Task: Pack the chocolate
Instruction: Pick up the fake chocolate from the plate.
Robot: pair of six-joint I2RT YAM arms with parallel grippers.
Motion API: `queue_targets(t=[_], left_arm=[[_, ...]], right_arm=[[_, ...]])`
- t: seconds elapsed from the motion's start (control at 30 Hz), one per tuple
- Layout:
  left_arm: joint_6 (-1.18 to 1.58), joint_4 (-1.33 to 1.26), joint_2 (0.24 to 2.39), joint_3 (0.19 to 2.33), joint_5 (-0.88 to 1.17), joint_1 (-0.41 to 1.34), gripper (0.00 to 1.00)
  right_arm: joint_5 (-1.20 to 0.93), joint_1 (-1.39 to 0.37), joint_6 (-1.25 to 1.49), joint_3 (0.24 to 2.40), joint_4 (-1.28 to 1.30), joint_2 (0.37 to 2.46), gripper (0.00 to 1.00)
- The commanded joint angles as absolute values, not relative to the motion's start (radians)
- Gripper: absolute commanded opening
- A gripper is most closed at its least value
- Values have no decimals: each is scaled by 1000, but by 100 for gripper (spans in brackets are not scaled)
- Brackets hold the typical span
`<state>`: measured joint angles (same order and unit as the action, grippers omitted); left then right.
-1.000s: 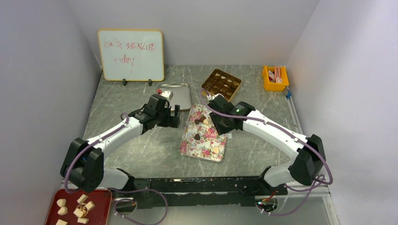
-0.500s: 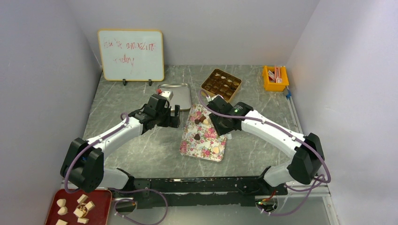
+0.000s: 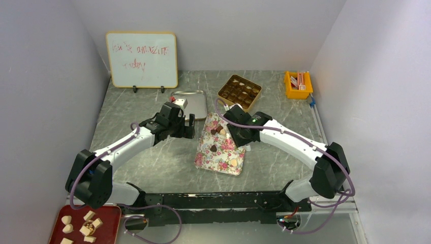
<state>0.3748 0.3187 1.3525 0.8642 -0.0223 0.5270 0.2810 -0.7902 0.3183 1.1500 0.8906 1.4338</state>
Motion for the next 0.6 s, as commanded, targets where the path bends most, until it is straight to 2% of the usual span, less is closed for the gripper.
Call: queue_targets(t=[0.0,0.17,0.33,0.57], left_arm=[[349,301,1328,885,-18,529,100],[344,301,1325,881,-20,528,100],[338,300,1318,874,-21,520,100],[334,292,1322,873,-9,513,100]], right_arm=[[296,-781,330,1144,832,1441,39],[293,-778,331,1144,825,1452,34],[301,-778,340,1157,843,1445,16],[320,-778,349,1174,885,1422,0]])
